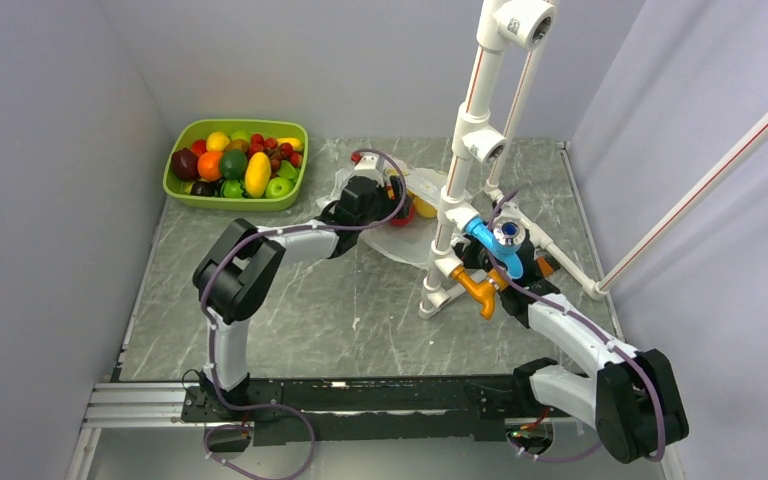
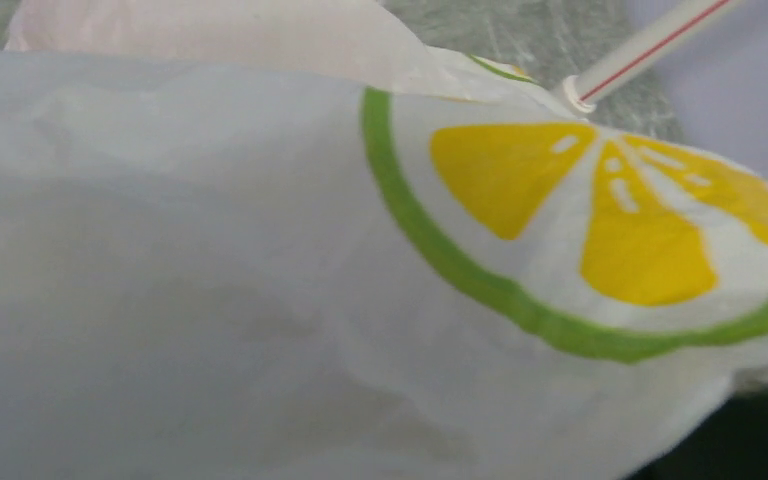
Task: Take the fake fruits out of the plastic bag
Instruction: Take out the fake fruit from the plastic bag.
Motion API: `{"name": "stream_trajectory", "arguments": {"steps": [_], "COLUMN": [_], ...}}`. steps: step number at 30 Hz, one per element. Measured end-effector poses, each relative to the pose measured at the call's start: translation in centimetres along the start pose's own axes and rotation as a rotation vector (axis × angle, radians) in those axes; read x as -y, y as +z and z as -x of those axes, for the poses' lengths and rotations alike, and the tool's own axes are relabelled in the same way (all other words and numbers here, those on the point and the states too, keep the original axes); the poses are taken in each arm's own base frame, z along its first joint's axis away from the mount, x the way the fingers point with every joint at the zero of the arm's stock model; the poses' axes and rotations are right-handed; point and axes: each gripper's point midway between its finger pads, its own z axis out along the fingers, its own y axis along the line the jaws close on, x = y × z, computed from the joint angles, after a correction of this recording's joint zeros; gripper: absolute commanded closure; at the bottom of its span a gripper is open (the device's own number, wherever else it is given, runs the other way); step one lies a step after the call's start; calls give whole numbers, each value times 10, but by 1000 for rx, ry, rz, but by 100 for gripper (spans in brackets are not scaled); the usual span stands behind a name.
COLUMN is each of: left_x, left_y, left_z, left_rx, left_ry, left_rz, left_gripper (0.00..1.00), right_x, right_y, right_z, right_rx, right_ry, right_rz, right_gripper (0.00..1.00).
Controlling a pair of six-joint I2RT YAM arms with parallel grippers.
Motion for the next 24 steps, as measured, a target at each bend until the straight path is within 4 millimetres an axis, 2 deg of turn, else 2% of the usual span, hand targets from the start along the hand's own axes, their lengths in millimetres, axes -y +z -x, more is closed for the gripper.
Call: {"name": "stream_trajectory", "arguments": {"steps": [6,11,18,21,23,24], "left_x": [-15,-18,-25,-23,-22,-22], "left_y": [16,32,35,36,36,36], "left_z": [-6,-16,-35,-35,-35,-35], "left_rx": [-23,-51,-108,-112,-111,-110], "left_ry": [-47,-99,-142,-145,-145,-148], "left_rz": [110,158,204,206,204,203], "left_gripper": [20,20,23,35,54,59], "right_x": [-8,-12,-10,-8,-6,-6], "right_y": [0,1,2,1,1,1], "right_z": [-3,0,4,1,-2,-3], "right_rx": [-4,10,31,30,29,28], "right_ry": [-12,-15,-17,-16,-16,-16], "right_rz": [20,31,23,19,15,13], "right_gripper": [100,100,100,100,100,100]}}
